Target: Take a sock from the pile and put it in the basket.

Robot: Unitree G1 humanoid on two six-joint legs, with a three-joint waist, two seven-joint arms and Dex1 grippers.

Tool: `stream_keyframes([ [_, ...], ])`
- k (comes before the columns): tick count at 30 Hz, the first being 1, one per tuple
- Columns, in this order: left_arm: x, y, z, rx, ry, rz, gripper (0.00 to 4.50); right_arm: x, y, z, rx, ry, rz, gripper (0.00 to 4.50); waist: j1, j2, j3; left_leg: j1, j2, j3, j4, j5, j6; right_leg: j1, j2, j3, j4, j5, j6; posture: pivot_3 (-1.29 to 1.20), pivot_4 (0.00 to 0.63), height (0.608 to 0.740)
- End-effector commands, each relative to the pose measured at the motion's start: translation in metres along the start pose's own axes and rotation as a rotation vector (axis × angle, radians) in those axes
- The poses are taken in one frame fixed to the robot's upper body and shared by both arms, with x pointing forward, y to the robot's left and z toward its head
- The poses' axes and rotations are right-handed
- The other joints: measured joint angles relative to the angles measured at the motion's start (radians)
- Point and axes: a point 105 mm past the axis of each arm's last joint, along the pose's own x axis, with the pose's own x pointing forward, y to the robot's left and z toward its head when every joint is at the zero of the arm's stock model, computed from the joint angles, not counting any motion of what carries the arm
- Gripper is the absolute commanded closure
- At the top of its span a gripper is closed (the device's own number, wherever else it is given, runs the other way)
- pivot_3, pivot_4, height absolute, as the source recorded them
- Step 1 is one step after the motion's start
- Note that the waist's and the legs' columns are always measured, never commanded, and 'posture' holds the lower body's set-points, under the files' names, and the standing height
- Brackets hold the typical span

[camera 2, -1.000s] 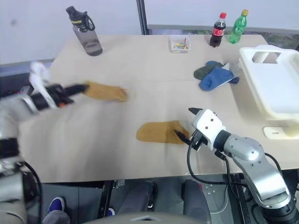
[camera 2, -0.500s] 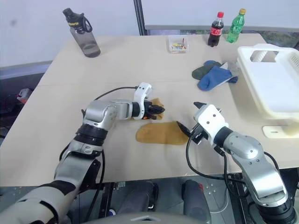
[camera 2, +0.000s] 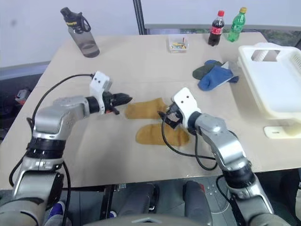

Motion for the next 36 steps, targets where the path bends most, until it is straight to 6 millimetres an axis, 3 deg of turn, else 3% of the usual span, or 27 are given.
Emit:
stream_keyframes([
  [1, 0.011, -0.007, -0.011, 0.081, -0.001, 0.049, 3.49, 0.017, -0.006, -0.007, -0.001, 0.024, 0.0, 0.0, 0.009, 0.0, 0.0, 0.0, 0.0, 0.0, 0.0, 0.0, 0.0, 0.0, 0.0, 0.0, 0.0, 0.0, 0.0, 0.0, 0.15, 0.74],
  [2, 0.014, -0.008, -0.018, 0.071, 0.012, 0.061, 3.49, 0.022, -0.01, -0.01, 0.012, 0.035, -0.009, 0.0, 0.011, 0.0, 0.0, -0.001, -0.001, -0.001, 0.0, 0.0, 0.0, 0.0, 0.0, -0.001, 0.0, 0.0, 0.0, 0.0, 0.15, 0.74],
  [4, 0.019, -0.011, -0.026, 0.045, 0.016, 0.075, 3.45, 0.027, -0.015, -0.016, 0.033, 0.051, -0.021, 0.54, 0.011, 0.0, 0.0, -0.001, -0.001, -0.001, 0.0, 0.0, 0.0, 0.0, 0.0, -0.001, -0.001, 0.0, 0.0, 0.0, 0.15, 0.74],
  [5, 0.022, -0.014, -0.026, 0.024, -0.004, 0.065, 3.87, 0.028, -0.016, -0.019, 0.035, 0.062, -0.022, 0.87, 0.007, 0.0, 0.0, -0.001, -0.001, -0.001, 0.0, 0.0, 0.0, 0.0, -0.001, -0.001, 0.0, 0.0, 0.0, 0.0, 0.15, 0.74],
  [8, 0.021, -0.018, -0.018, -0.041, -0.065, 0.044, 4.5, 0.026, -0.02, -0.021, 0.048, 0.067, -0.015, 2.07, 0.002, 0.001, 0.0, -0.001, -0.001, -0.001, 0.0, 0.0, 0.0, 0.0, 0.0, -0.001, 0.0, 0.0, 0.0, 0.0, 0.15, 0.74],
  [12, 0.007, -0.018, -0.006, -0.094, -0.133, -0.018, 4.5, 0.015, -0.023, -0.013, 0.061, 0.038, -0.013, 4.1, -0.004, 0.001, 0.0, -0.001, 0.0, -0.001, 0.0, 0.0, 0.0, -0.001, 0.0, -0.001, 0.001, 0.0, 0.0, 0.0, 0.15, 0.74],
  [13, 0.004, -0.019, -0.001, -0.111, -0.155, -0.035, 4.5, 0.013, -0.024, -0.011, 0.059, 0.031, -0.016, 4.38, -0.004, 0.001, 0.0, -0.001, 0.0, -0.001, 0.0, 0.0, 0.0, -0.001, 0.0, -0.001, 0.001, 0.0, 0.0, 0.0, 0.15, 0.74],
  [18, -0.027, -0.037, 0.025, -0.242, -0.219, -0.251, 4.5, -0.017, -0.021, 0.016, 0.071, -0.028, -0.017, 4.38, -0.003, 0.001, 0.0, -0.002, 0.0, -0.002, 0.0, 0.0, 0.0, -0.001, 0.0, -0.001, 0.001, 0.0, 0.0, 0.0, 0.15, 0.74],
  [22, -0.047, -0.054, 0.022, -0.232, -0.141, -0.353, 4.5, -0.052, 0.005, 0.019, 0.069, -0.015, 0.034, 4.38, 0.0, 0.001, 0.0, -0.003, 0.0, -0.002, 0.0, 0.0, 0.0, -0.002, 0.0, -0.001, 0.0, 0.0, 0.0, 0.0, 0.15, 0.74],
  [30, -0.035, -0.083, -0.012, -0.124, -0.013, -0.393, 4.5, -0.078, 0.028, -0.012, 0.135, 0.087, -0.058, 4.38, 0.002, 0.001, 0.0, 0.0, 0.001, -0.001, 0.0, -0.001, 0.002, 0.0, 0.001, -0.001, 0.001, 0.0, 0.0, 0.0, 0.15, 0.74],
  [36, -0.023, -0.093, -0.023, -0.097, 0.002, -0.401, 4.5, -0.079, 0.025, -0.027, 0.138, 0.124, -0.116, 4.38, 0.003, 0.001, 0.0, 0.0, 0.001, -0.001, 0.0, -0.002, 0.003, 0.0, 0.001, -0.001, 0.001, 0.0, 0.0, 0.0, 0.15, 0.74],
])
